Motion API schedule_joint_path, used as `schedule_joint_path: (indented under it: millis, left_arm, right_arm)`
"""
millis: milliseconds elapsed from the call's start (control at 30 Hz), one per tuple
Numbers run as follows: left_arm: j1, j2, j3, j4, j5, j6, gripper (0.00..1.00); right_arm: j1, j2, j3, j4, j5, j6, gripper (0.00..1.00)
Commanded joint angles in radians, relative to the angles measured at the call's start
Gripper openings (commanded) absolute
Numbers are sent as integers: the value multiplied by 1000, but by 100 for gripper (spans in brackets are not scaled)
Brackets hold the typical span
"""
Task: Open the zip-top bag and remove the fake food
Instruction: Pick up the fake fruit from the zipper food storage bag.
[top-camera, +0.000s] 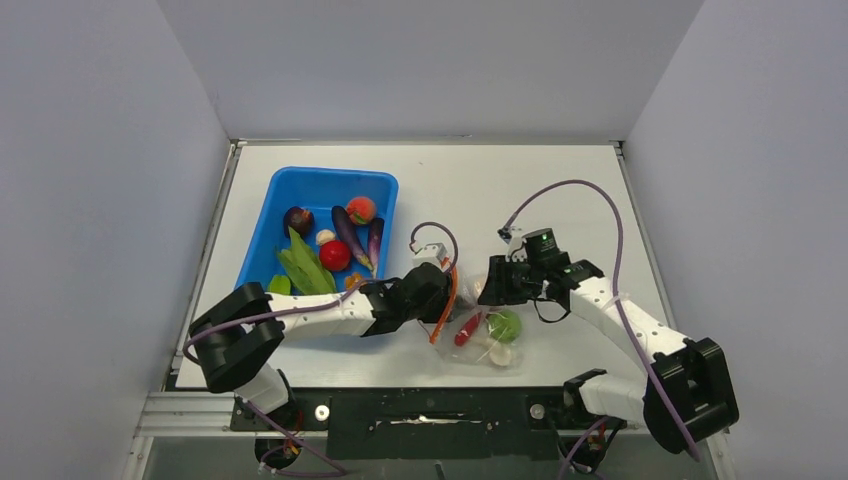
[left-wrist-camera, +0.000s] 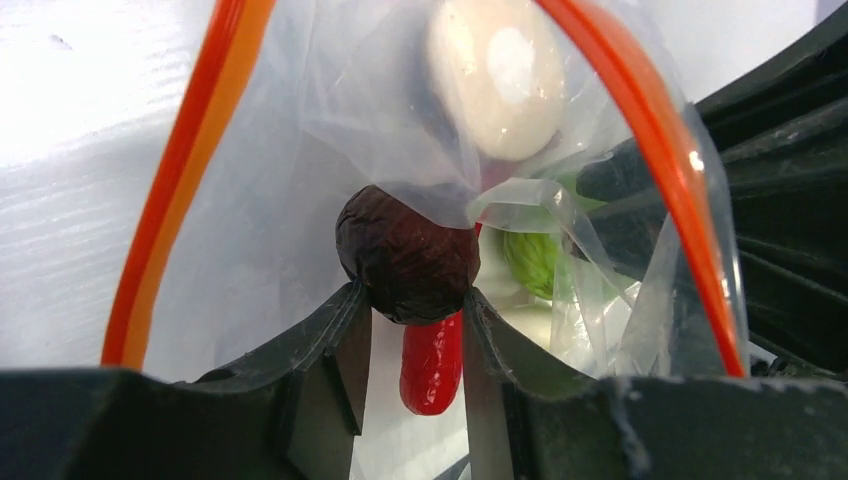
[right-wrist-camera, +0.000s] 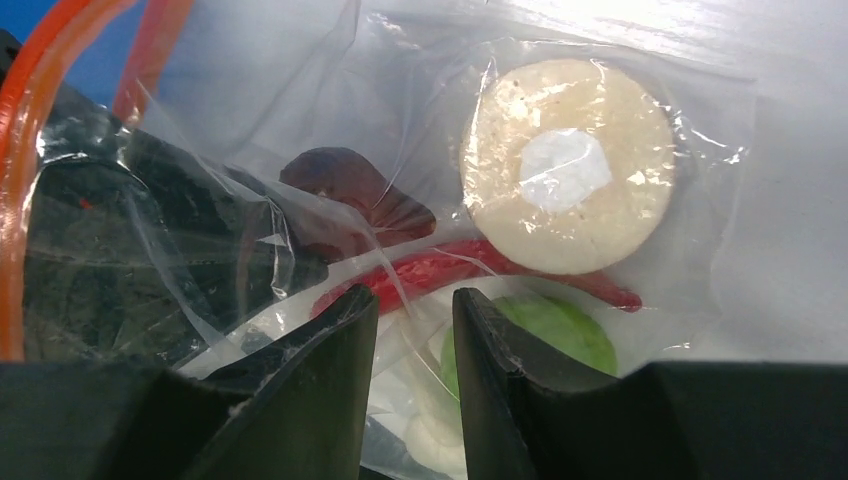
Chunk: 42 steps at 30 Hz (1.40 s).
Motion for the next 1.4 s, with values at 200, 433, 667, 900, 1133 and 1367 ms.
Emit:
schedule_joint_path:
  millis: [200,433,667,900,1133,1367]
  left_arm:
    - [-6,-143,65,-207,122,116,17]
    - [-1,-259,-25,-203,118,99,17]
    - [0,-304,-43,-156,36,69,17]
    - [25,-346,-99,-11,-94,-58,11]
    - [53,-310,-77,67,-163,-128,7]
    - [54,-245,-24,69,-150,-118,6]
  right_arm:
    - [38,98,52,19,217,51,34]
    - [37,104,45,44,227,69,33]
    - [39,-42,57,32,228,64,41]
    - [79,-384,-1,178,101,36,50]
    - [333,-421,56,108,401,158,52]
    - [753,-228,190,99,835,273,56]
